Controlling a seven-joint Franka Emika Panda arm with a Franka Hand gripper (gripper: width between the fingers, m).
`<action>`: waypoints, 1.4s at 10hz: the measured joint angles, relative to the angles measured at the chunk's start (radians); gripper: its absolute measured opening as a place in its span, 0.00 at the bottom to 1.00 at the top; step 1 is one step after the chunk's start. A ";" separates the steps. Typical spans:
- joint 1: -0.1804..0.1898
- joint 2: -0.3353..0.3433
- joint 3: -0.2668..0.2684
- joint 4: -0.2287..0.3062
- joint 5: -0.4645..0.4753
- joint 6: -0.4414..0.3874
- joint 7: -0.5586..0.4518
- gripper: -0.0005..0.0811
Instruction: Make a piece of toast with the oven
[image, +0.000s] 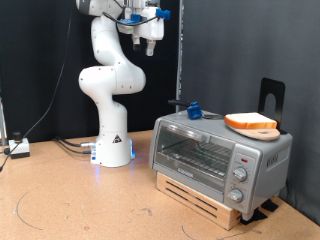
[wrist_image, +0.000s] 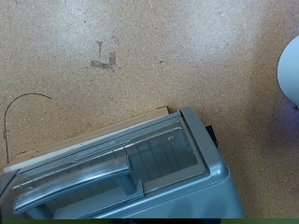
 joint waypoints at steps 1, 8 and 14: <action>0.004 -0.001 0.002 0.000 0.005 0.022 -0.034 1.00; 0.145 0.001 -0.016 0.023 0.046 0.032 -0.552 1.00; 0.213 0.036 -0.085 -0.027 -0.054 0.194 -1.067 1.00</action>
